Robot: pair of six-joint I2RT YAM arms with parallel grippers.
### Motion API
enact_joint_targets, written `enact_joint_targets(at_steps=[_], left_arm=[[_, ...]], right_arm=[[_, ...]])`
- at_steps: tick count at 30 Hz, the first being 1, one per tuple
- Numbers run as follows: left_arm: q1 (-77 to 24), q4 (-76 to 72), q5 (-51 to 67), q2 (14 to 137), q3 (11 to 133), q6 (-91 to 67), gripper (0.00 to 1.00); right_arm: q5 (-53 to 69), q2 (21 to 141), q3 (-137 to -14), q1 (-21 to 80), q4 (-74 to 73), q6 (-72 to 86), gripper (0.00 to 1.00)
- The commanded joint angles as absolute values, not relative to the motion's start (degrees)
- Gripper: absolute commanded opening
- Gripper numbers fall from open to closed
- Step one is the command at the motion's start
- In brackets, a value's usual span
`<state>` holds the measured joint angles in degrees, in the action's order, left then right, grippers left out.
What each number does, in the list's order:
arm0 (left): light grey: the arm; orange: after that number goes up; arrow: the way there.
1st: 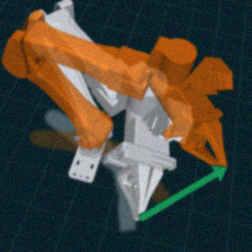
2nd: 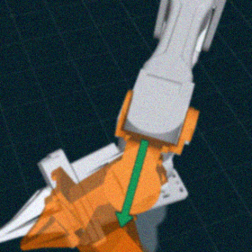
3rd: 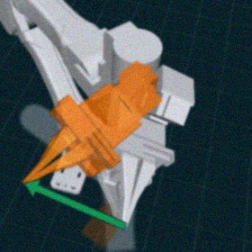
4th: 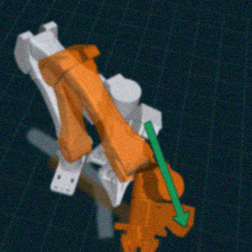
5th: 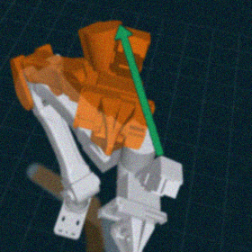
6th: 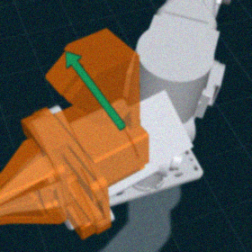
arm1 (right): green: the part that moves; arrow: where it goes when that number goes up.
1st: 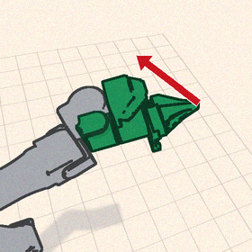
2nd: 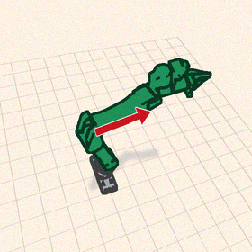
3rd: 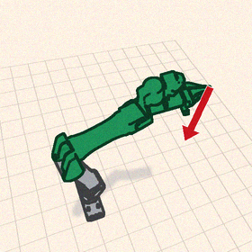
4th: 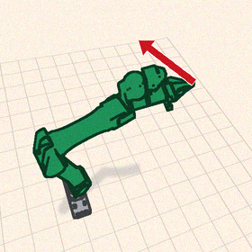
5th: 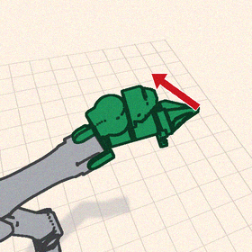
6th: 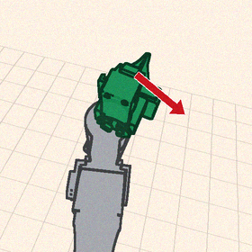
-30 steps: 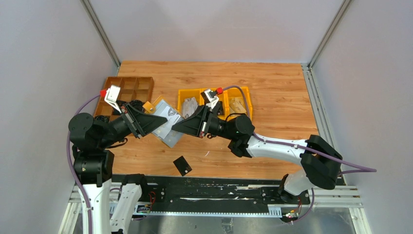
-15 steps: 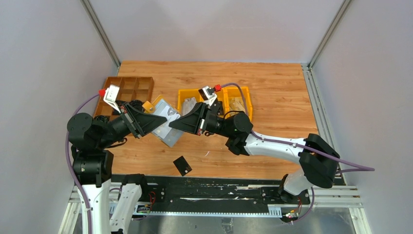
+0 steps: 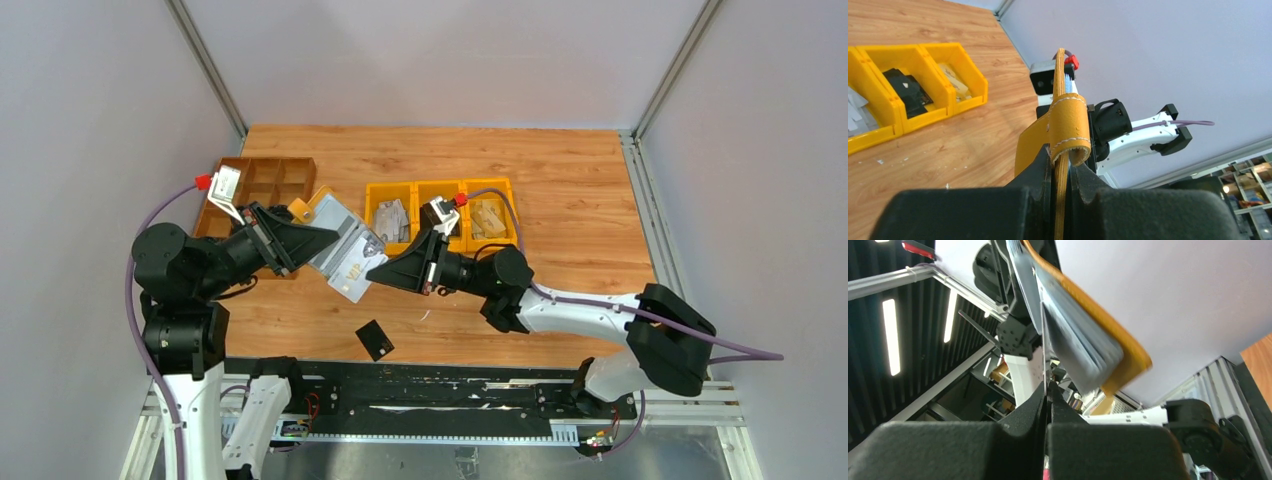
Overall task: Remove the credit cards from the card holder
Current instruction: Remove the credit card from the card holder, then place the credit card in the storage box.
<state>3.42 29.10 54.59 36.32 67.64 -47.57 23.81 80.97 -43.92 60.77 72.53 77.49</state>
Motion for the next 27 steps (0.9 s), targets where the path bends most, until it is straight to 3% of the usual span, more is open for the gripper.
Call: enact_joint_targets(at_steps=[1, 5, 8, 11, 15, 22, 27], left_arm=[[3.7, 31.7, 52.1, 36.9, 71.4, -40.8, 0.07], [3.7, 44.0, 45.2, 38.2, 76.5, -25.2, 0.0], [3.7, 50.9, 37.4, 38.8, 78.7, -12.6, 0.0], [3.7, 57.2, 34.5, 39.7, 79.1, -1.3, 0.0], [3.7, 64.1, 35.9, 40.3, 78.5, 7.7, 0.0], [3.7, 67.0, 43.2, 39.4, 76.1, 10.5, 0.0], [3.7, 67.1, 47.0, 39.5, 74.2, 10.7, 0.0]], right_arm=[[27.7, 77.8, -40.4, 57.0, 72.0, 78.0, 0.0], [34.1, 71.9, -40.0, 48.8, 61.4, 75.4, 0.0], [37.5, 69.8, -47.5, 43.3, 35.3, 61.1, 0.0], [36.3, 74.4, -58.5, 39.5, 12.4, 44.0, 0.0], [33.1, 88.1, -72.7, 37.0, -5.0, 29.3, 0.0], [27.3, 109.9, -96.4, 36.0, -22.6, 17.2, 0.0], [28.1, 120.2, -103.7, 36.0, -23.2, 17.0, 0.0]])
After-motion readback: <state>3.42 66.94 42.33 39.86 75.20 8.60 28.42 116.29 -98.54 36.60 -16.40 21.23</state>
